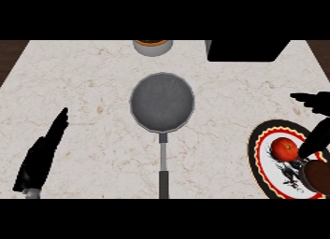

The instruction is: Pick the tomato from the plate and place it in the pan

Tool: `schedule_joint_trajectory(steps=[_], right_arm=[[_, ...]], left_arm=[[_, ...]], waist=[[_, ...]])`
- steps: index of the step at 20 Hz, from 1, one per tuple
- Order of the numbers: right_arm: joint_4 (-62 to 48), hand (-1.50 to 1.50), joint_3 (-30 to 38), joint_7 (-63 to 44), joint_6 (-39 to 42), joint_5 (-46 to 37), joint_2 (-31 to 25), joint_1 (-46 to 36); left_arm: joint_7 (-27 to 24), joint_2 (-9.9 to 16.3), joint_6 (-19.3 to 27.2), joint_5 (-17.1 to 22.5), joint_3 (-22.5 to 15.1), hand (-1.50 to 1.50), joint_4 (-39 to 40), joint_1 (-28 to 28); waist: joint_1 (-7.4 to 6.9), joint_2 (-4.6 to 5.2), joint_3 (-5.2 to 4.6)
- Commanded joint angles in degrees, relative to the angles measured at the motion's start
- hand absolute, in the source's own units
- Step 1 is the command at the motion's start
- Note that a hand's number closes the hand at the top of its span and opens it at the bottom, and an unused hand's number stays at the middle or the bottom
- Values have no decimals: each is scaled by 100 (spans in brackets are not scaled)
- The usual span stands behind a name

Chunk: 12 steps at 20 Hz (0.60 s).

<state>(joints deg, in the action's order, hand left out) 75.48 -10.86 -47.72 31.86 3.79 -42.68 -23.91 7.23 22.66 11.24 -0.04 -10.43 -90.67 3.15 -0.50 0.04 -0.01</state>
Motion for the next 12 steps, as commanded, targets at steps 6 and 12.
schedule_joint_trajectory(steps=[6, 12], right_arm=[[-177, -150, -36, -474, 264, -482, 721, -191], [-505, -150, -115, -738, 318, -768, 887, -307]], left_arm=[[-40, -110, -437, 50, 430, 0, 280, -204], [-245, -165, -453, -144, 425, 0, 115, 204]], waist=[[31, -1, 0], [6, -3, 0]])
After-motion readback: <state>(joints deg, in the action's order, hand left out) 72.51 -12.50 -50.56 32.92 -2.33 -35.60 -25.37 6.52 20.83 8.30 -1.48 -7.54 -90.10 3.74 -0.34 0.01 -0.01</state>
